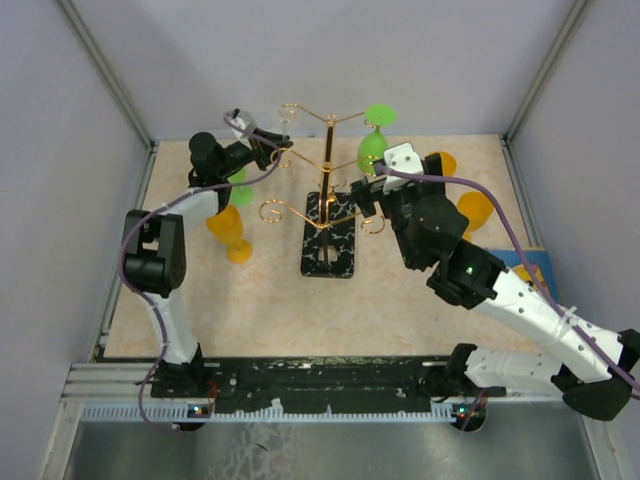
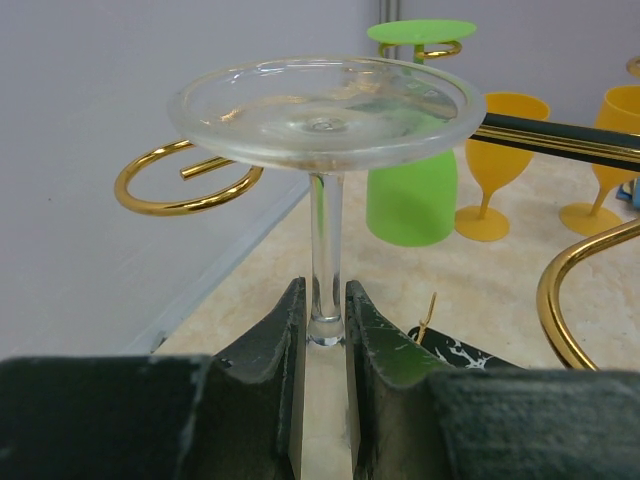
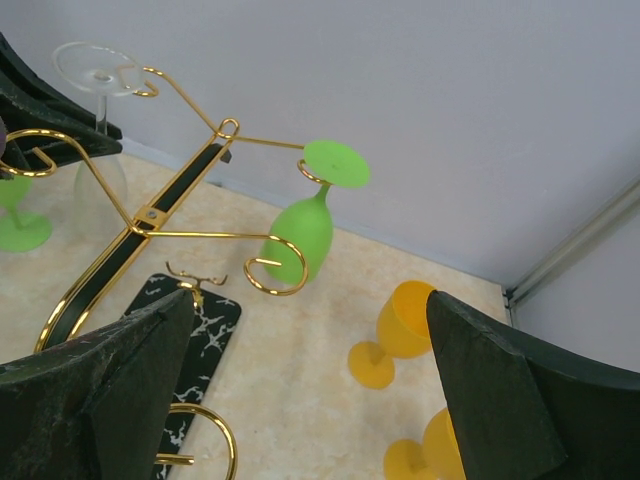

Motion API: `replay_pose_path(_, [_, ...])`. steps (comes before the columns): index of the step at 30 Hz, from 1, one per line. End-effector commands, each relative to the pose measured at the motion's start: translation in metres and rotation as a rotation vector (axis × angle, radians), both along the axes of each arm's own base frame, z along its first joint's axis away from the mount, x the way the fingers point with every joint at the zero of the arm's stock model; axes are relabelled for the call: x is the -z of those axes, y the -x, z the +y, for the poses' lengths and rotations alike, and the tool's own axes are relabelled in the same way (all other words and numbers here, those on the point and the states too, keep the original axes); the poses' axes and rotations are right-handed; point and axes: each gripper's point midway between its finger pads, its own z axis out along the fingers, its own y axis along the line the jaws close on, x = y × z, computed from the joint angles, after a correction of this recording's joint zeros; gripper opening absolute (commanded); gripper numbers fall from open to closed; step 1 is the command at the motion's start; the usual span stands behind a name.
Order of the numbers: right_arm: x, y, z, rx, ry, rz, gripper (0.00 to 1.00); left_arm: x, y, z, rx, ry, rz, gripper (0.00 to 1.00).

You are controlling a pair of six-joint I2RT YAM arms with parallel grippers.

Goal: Place the wine glass upside down on the wine glass rack

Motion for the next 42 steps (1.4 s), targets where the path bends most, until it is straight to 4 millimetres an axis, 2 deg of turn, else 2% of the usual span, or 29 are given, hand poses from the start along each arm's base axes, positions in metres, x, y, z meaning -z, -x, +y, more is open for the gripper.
replay_pose_path(1, [-0.008, 0.002, -0.008, 0.022, -0.011, -0.021, 0.99, -0.015, 0.0, -0.014, 0.065, 0.005, -0.062, 0.0])
replay_pose_path(11, [-0.003, 0.0, -0.008, 0.032, 0.01, -0.013, 0.99, -0.015, -0.013, -0.028, 0.094, 0.006, -0.061, 0.0])
replay_pose_path(22, [-0.003, -0.001, -0.009, 0.037, 0.006, -0.012, 0.99, -0.015, -0.039, -0.035, 0.095, 0.017, -0.029, 0.03])
replay_pose_path(35, [0.001, -0.002, -0.008, 0.038, 0.011, -0.01, 0.99, -0.01, -0.062, -0.036, 0.015, 0.01, -0.003, 0.03])
replay_pose_path(42, [0.002, -0.002, -0.008, 0.039, 0.013, -0.008, 0.99, -0.008, -0.074, -0.018, -0.125, 0.018, -0.003, 0.04])
